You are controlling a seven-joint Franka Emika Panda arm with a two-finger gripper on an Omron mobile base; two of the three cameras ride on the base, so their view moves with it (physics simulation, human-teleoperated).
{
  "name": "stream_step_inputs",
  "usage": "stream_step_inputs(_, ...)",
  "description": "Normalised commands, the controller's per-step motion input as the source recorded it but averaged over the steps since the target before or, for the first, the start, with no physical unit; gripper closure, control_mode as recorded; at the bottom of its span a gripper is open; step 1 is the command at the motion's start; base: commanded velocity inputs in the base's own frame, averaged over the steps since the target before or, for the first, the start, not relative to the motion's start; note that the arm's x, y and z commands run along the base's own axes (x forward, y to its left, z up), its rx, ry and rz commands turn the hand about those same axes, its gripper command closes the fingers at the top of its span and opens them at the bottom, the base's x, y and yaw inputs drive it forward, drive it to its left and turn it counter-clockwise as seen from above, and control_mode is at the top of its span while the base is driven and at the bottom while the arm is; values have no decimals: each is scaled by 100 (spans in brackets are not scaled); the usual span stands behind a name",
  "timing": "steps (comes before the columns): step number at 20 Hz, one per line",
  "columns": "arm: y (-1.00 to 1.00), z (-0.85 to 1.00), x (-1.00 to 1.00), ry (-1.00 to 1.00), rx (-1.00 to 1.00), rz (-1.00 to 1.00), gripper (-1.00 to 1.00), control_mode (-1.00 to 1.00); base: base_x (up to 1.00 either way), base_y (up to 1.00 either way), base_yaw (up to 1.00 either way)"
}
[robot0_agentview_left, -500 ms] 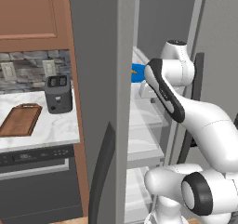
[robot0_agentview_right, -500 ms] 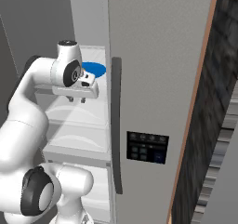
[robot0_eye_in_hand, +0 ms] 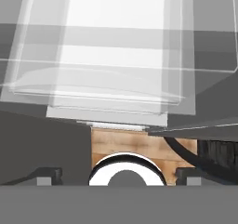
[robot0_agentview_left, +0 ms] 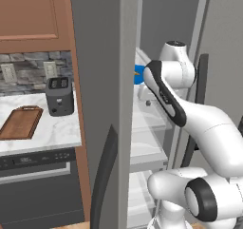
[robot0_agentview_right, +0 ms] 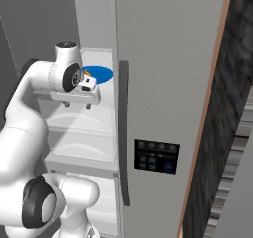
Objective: Retrieve the shrimp from the fridge and place it on the cutting board.
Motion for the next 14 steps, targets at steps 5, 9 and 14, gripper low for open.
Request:
stream_step_inputs(5, 8, 26, 0, -11, 0, 0, -100, -100, 0, 0, 0)
stream_step_inputs(9, 0, 40, 0, -14, -1, 0, -100, -100, 0, 0, 0)
stream_step_inputs(14, 0, 44, 0, -14, 0, 0, -100, -100, 0, 0, 0)
